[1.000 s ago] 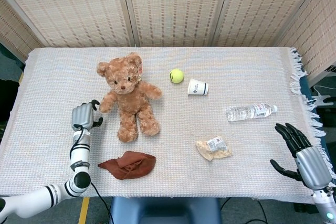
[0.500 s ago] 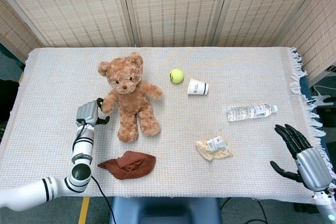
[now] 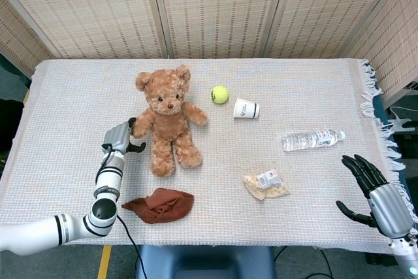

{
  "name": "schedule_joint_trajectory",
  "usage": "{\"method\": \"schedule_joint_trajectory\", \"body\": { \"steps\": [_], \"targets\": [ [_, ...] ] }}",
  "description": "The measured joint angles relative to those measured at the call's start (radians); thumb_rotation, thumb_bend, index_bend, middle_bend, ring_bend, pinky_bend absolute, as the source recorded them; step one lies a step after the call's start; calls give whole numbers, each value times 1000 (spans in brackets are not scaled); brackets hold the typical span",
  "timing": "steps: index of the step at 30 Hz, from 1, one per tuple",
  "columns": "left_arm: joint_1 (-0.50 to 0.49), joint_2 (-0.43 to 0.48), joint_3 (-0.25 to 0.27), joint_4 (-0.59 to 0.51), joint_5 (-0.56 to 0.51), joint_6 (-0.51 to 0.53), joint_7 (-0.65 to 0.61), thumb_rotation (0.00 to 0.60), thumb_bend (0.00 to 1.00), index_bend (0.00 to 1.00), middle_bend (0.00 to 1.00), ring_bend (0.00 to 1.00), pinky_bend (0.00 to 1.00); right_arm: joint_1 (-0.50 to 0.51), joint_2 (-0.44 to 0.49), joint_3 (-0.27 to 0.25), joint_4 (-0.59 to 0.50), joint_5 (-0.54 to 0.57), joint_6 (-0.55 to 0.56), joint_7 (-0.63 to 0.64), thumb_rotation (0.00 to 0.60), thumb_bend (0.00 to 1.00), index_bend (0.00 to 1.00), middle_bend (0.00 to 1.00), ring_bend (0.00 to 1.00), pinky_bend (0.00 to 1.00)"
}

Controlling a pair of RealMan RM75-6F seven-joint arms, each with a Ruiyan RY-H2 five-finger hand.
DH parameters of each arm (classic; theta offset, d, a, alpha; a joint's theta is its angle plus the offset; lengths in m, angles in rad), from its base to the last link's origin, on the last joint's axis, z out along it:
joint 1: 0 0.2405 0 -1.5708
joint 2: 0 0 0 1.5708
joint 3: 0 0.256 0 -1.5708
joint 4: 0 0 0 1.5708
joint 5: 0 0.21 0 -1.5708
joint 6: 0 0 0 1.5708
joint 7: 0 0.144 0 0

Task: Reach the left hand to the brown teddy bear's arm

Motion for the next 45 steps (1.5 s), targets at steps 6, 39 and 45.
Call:
{"method": "schedule_joint_trajectory", "body": {
  "steps": [6,39,45],
  "targets": [
    [-15,-47,10,66,22,43,-58,600,333,266,352,307,400,8,0,-6,-1,-2,-21,-8,600,149,0,66,0,119],
    [43,-200,86,304,266,112,-252,600,344,535,626,531,506,20,2,-17,-13,3,-53,-20,600,149,0,66,0,119],
    [60,-219,83,335,359,132,-325,600,343,527,618,529,504,20,2,-18,-16,4,-56,-23,600,149,0,66,0,119]
  ]
}}
